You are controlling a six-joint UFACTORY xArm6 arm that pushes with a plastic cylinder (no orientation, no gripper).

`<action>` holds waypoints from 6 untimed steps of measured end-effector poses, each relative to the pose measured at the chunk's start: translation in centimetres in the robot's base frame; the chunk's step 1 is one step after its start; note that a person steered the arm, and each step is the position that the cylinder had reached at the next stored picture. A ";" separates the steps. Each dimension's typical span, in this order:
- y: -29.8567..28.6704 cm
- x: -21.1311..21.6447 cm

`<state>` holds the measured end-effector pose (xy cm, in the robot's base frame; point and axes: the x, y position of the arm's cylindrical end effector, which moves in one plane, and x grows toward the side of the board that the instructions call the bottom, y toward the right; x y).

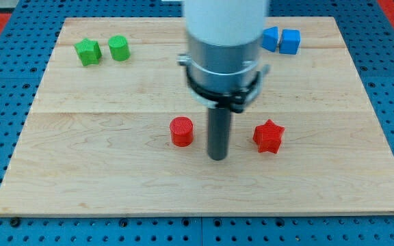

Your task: Push the red circle towards the bottom left side of the board

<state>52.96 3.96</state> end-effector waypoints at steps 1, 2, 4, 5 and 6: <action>-1.2 -3.6; -4.6 -5.3; -10.9 -2.1; -14.1 -6.7; -19.6 -4.9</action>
